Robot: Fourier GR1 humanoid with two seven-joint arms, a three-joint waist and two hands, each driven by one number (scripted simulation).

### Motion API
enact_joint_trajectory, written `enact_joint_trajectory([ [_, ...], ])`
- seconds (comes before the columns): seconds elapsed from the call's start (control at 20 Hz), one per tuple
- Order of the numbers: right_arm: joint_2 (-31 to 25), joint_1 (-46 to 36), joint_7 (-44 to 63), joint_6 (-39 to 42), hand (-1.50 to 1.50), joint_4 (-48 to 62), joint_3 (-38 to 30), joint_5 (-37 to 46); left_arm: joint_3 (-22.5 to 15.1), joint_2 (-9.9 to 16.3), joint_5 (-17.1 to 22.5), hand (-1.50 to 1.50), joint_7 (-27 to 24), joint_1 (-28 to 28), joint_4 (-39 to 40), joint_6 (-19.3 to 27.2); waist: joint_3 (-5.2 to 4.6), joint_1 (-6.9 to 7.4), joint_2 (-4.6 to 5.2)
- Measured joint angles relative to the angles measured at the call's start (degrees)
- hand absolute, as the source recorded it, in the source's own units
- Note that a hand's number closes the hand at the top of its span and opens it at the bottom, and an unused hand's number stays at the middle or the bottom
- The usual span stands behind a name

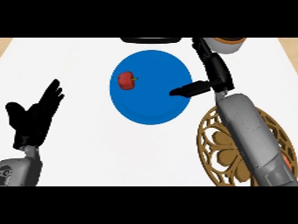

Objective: Pick the bell pepper from the placemat and place it in the plate

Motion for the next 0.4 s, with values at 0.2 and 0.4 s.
enact_joint_trajectory([
  [0.2,-1.6,0.1,0.1,1.6,-1.50,0.4,-1.5,0.9,-0.5,-1.0,-0.7,0.00,1.1,-0.5,-0.5,0.6,-0.01,-0.05,-0.02],
  [0.4,-3.0,1.0,-0.4,2.8,-1.50,1.1,-2.4,2.3,-0.4,-1.4,-1.5,0.00,-0.1,-0.4,0.6,0.9,-0.01,-0.08,-0.01],
])
